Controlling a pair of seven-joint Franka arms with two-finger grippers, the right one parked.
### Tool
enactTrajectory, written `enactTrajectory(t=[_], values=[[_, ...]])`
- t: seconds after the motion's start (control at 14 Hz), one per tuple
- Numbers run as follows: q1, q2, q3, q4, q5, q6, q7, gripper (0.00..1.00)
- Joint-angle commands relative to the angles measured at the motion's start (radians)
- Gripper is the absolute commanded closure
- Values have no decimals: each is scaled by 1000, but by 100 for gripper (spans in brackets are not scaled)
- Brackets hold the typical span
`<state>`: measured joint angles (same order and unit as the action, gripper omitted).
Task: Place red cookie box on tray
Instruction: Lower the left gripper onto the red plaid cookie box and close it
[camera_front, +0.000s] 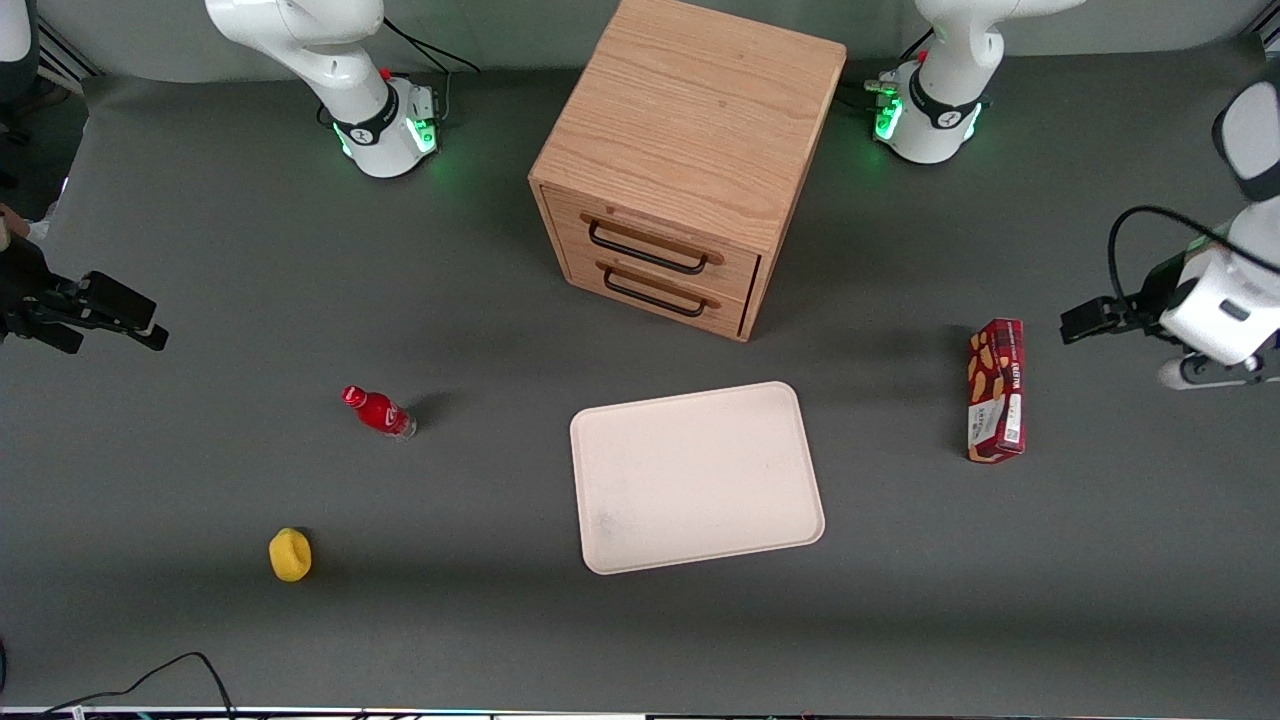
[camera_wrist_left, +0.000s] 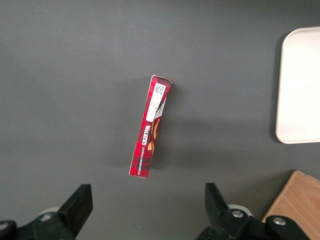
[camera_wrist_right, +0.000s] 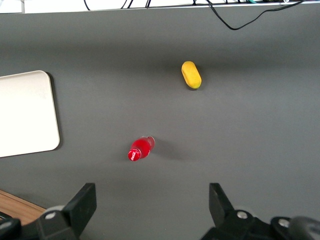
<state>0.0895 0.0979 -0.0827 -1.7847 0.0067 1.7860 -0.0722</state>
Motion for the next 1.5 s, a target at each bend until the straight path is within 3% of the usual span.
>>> enactTrajectory(t=[0.0, 0.21, 0.36, 0.43, 0.5, 0.57, 0.64, 0.71, 0.79, 0.86, 0.93, 1.14, 1.21, 1.43], values=[[13, 144, 0, -16, 10, 148, 45, 0], [13, 171, -2, -143, 100, 310, 57, 0], [3, 207, -2, -195, 110, 409, 65, 0], [-2, 226, -2, -215, 125, 444, 71, 5], [-2, 227, -2, -241, 165, 469, 84, 28], [-4, 226, 0, -269, 220, 486, 98, 44], [1, 220, -2, -304, 277, 513, 100, 56], [-1, 215, -2, -346, 291, 557, 100, 56], [2, 215, -2, -361, 291, 584, 83, 62], [-4, 215, -3, -358, 289, 578, 71, 86], [-5, 217, -5, -358, 288, 584, 52, 100], [-24, 221, -9, -320, 279, 561, 13, 100], [-31, 224, -12, -259, 251, 480, 2, 100], [-135, 337, -26, 116, 70, 139, -68, 100]])
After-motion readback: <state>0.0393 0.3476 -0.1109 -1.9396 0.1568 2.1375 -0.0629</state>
